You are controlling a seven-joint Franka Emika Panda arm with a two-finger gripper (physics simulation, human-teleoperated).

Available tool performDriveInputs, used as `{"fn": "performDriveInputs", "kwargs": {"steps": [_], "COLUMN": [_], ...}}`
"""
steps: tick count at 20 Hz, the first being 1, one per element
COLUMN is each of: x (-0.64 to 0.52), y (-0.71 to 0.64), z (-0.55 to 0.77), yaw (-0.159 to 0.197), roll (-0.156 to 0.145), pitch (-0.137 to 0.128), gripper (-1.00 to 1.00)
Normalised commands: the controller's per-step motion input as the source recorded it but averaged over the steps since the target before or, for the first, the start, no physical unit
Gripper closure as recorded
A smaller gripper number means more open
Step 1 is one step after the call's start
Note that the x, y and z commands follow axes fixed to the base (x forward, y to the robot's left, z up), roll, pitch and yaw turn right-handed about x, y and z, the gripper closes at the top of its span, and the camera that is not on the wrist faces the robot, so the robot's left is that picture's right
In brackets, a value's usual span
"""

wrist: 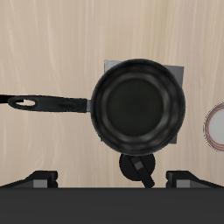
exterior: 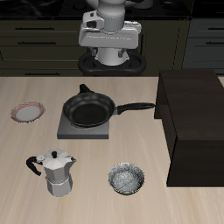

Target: Turn off the stove

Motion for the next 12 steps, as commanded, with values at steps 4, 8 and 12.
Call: {"fn": "performDriveInputs", "kwargs": {"steps": [4,8,12], "x": [-0.06,-0.06,-0.06], "y": [-0.32,-0.32,-0.28], "z": [-0.04,-0.02,-0.10], "yaw": [0.043,0.049,0.023], "roll": [-0.021,-0.032,-0.006], "pitch": [-0.007,-0.056,-0.044], "gripper": [-1.00,-1.00,-1.00]}}
